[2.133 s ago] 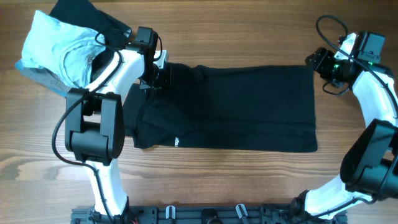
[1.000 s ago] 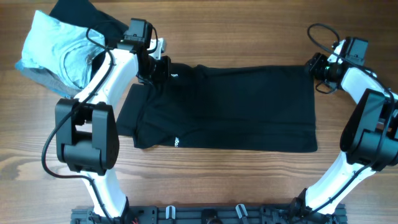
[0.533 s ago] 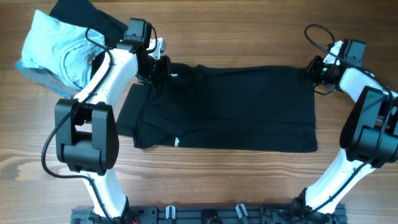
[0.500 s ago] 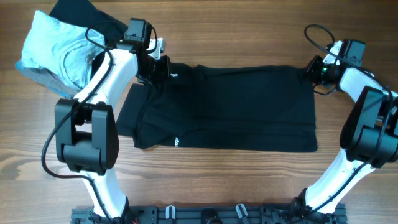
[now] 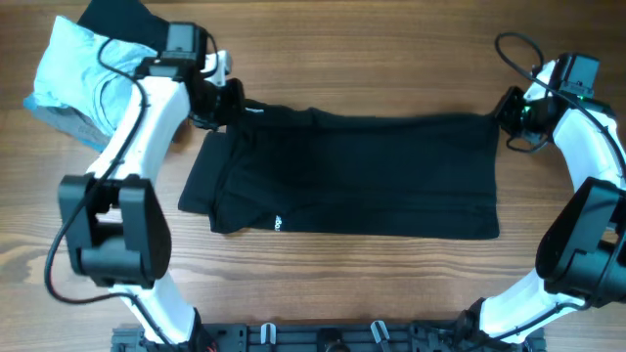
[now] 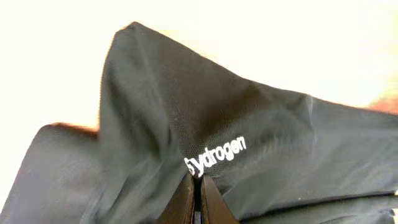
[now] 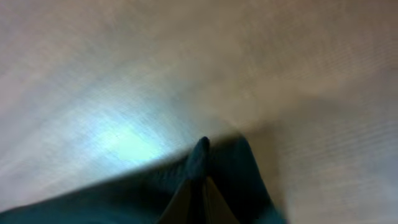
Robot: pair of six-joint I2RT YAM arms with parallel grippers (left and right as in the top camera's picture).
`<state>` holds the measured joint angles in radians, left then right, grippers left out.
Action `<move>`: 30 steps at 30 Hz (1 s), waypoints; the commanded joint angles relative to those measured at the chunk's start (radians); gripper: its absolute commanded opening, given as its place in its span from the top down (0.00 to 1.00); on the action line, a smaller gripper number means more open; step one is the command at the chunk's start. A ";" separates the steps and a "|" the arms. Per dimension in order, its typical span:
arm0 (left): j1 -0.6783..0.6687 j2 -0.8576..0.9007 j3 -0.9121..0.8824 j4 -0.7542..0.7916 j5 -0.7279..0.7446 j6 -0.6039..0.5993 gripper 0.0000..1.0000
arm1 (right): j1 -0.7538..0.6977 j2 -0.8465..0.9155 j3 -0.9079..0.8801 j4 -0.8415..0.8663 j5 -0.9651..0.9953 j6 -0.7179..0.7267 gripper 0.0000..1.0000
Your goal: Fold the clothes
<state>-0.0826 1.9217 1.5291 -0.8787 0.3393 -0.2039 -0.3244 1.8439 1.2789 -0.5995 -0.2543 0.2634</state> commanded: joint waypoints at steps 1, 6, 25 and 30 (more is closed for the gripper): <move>0.018 -0.048 0.014 -0.066 0.008 -0.013 0.96 | -0.005 -0.006 -0.004 -0.111 0.100 -0.002 0.96; 0.020 -0.051 0.014 -0.166 0.009 -0.010 0.96 | -0.005 -0.007 -0.003 -0.217 0.152 -0.003 0.96; 0.055 -0.173 0.004 -0.347 -0.058 0.040 0.96 | -0.010 -0.080 -0.001 -0.445 0.058 -0.037 0.96; 0.055 -0.173 -0.016 -0.370 -0.111 0.040 0.96 | -0.010 -0.083 -0.001 -0.518 0.138 -0.035 0.96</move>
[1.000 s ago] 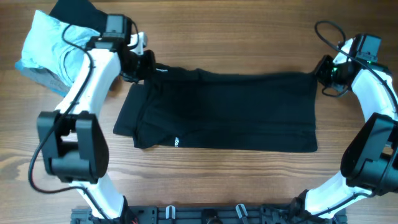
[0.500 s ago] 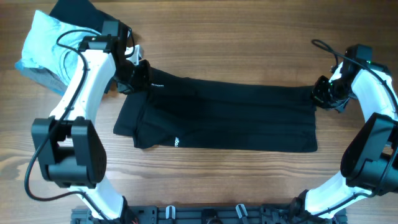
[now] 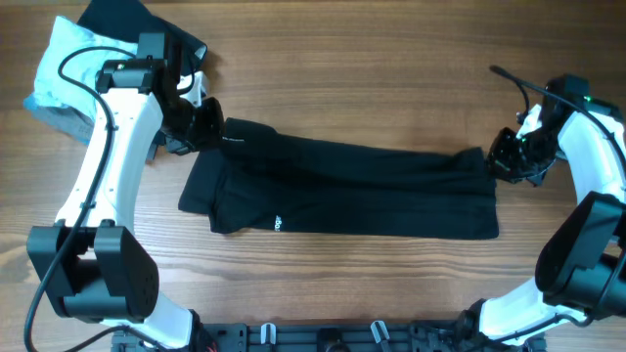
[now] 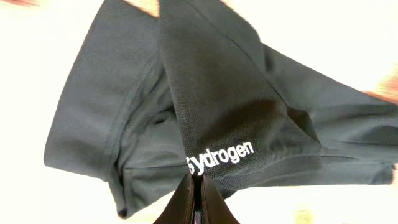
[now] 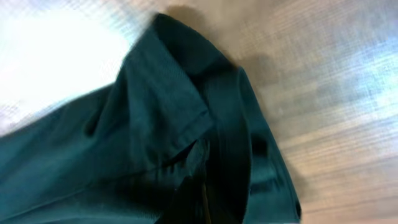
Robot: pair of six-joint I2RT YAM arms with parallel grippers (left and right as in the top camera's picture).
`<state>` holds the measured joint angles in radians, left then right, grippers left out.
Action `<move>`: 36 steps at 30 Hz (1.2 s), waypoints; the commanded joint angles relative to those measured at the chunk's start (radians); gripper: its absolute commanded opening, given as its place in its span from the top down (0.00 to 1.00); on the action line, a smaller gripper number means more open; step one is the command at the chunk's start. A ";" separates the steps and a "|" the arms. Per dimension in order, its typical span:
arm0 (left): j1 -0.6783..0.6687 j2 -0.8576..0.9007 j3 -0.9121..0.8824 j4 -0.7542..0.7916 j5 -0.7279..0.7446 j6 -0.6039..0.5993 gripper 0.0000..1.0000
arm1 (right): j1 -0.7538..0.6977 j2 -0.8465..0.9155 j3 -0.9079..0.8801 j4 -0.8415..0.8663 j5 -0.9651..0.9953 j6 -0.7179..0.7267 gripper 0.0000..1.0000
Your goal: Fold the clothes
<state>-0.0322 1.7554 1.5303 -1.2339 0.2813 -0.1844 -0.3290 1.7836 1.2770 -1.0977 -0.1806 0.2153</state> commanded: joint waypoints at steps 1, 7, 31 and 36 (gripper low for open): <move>0.005 -0.007 -0.025 -0.016 -0.056 0.021 0.96 | -0.005 -0.023 0.001 -0.027 0.076 0.013 0.96; 0.005 -0.007 -0.061 -0.037 -0.067 0.021 0.96 | -0.005 -0.023 0.001 -0.074 0.110 0.011 0.96; 0.003 -0.007 -0.100 -0.071 -0.097 0.024 0.55 | -0.005 0.023 -0.195 0.093 -0.103 -0.092 0.01; 0.003 -0.007 -0.160 -0.024 -0.096 0.024 0.55 | -0.005 0.026 -0.291 0.160 -0.165 -0.105 0.01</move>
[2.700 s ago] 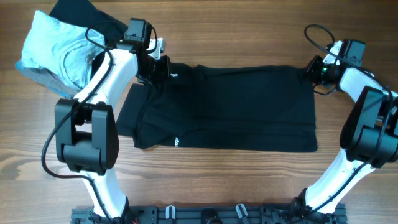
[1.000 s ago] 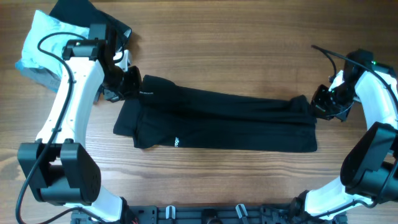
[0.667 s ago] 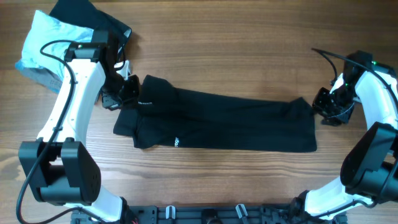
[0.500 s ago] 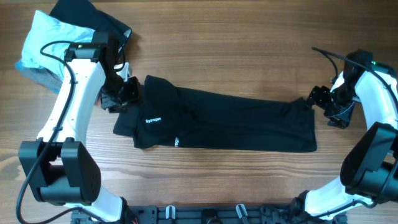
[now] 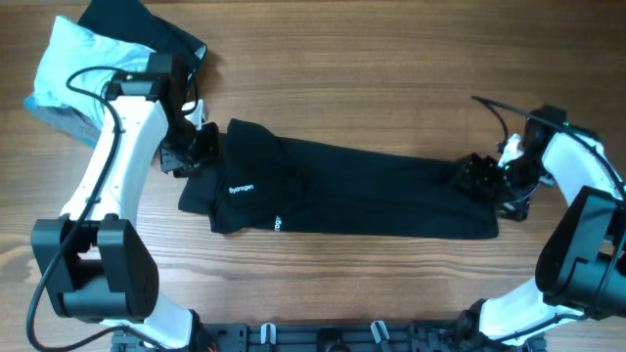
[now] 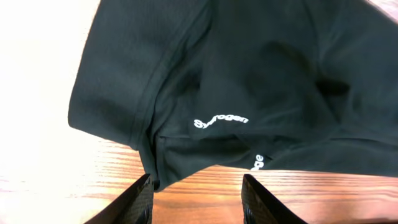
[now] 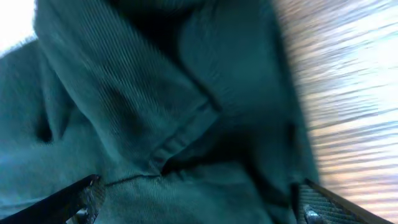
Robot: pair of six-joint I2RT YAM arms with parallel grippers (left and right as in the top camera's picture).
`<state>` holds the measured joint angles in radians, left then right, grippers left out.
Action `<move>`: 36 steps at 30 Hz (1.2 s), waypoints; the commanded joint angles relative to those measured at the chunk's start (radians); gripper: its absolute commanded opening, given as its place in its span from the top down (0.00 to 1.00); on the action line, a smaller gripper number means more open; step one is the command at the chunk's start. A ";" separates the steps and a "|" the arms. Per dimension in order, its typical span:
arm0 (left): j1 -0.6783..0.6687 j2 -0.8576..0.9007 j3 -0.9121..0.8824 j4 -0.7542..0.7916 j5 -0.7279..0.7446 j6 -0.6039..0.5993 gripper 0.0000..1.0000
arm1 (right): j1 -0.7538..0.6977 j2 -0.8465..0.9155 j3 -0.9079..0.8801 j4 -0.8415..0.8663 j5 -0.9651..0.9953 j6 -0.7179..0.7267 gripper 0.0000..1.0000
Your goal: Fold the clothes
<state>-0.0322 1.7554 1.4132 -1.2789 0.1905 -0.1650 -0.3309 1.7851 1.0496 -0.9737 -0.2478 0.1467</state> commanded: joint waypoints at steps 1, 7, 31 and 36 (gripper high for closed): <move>0.003 -0.007 -0.051 0.031 -0.005 0.005 0.56 | -0.003 0.024 -0.079 0.052 -0.111 -0.028 0.02; 0.004 -0.007 -0.071 0.058 -0.005 0.004 0.58 | -0.003 0.024 -0.140 0.122 -0.151 0.005 0.62; 0.013 -0.007 -0.071 0.081 -0.028 0.004 0.56 | 0.048 -0.167 0.176 -0.086 -0.179 -0.049 0.96; 0.016 -0.007 -0.071 0.083 -0.028 0.004 0.54 | 0.225 -0.166 0.160 -0.073 -0.141 0.038 0.96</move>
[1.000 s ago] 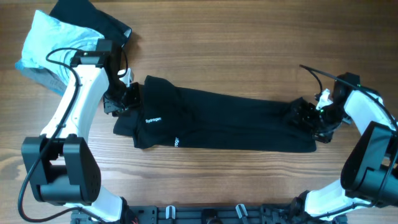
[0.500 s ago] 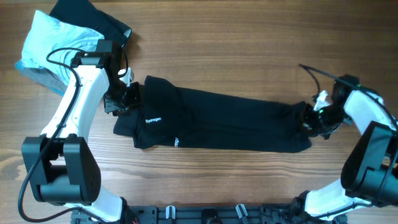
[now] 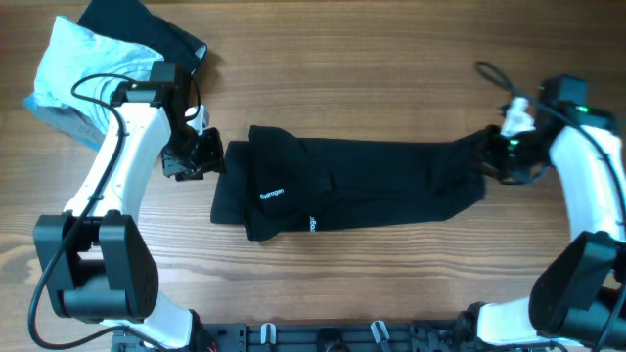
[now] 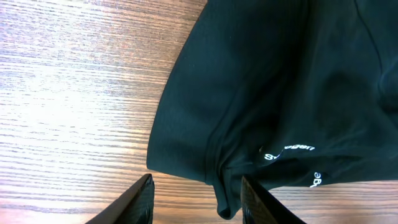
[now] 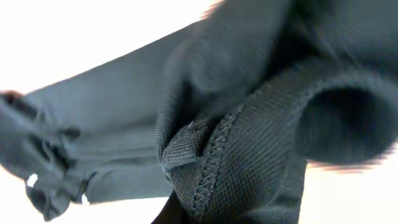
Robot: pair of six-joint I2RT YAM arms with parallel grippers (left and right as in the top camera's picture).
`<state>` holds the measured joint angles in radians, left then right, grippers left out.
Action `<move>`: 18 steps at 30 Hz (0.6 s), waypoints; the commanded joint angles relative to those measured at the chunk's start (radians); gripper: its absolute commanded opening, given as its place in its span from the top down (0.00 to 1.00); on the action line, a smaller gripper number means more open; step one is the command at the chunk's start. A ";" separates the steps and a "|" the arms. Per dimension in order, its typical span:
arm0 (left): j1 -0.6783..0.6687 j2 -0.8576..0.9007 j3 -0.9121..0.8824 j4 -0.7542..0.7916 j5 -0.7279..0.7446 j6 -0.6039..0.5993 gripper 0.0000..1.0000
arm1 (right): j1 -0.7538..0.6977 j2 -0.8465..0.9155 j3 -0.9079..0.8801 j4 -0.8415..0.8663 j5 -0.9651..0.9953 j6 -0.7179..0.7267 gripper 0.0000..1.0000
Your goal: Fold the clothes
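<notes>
A black garment (image 3: 362, 186) with white lettering lies folded into a long band across the table's middle. My left gripper (image 3: 201, 156) is open just off its left end. In the left wrist view the open left gripper (image 4: 198, 208) straddles bare wood and a corner of the black garment (image 4: 280, 81) without gripping it. My right gripper (image 3: 496, 152) is shut on the garment's right end, which is raised and bunched. In the right wrist view the stitched hem (image 5: 249, 143) fills the frame and hides the right gripper (image 5: 193, 214).
A pile of other clothes sits at the far left corner: a light blue piece (image 3: 73, 68) and a black piece (image 3: 147, 29). Wooden tabletop (image 3: 342, 59) surrounds the garment. The arm bases stand along the near edge.
My right gripper, then open over the garment's right end, is now shut on it and holds it raised. The garment sits further right and shorter. The left gripper stays open beside it.
Both grippers were shut on the far corners of the spread garment. Then they held that edge partway toward the near side. Then both were open and the garment lay folded lengthwise. Now the right gripper holds the right end, and the band has shifted right.
</notes>
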<state>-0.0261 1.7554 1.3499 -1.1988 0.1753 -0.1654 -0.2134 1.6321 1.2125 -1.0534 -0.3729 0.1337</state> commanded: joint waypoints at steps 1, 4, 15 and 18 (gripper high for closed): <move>0.010 -0.007 -0.007 0.003 -0.013 0.005 0.53 | 0.166 -0.013 -0.011 0.020 0.008 0.085 0.96; 0.010 -0.007 -0.007 0.003 -0.013 0.005 0.51 | 0.327 0.000 -0.033 0.062 0.064 0.183 0.96; 0.010 -0.007 -0.007 0.026 -0.013 0.005 0.28 | 0.673 0.103 -0.042 0.257 0.105 0.291 0.55; 0.010 -0.007 -0.007 0.033 -0.013 0.005 0.19 | 0.668 0.093 -0.029 0.258 0.121 0.289 0.46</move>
<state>-0.0238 1.7554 1.3491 -1.1713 0.1677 -0.1654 0.4637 1.7267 1.1805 -0.7982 -0.2863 0.4007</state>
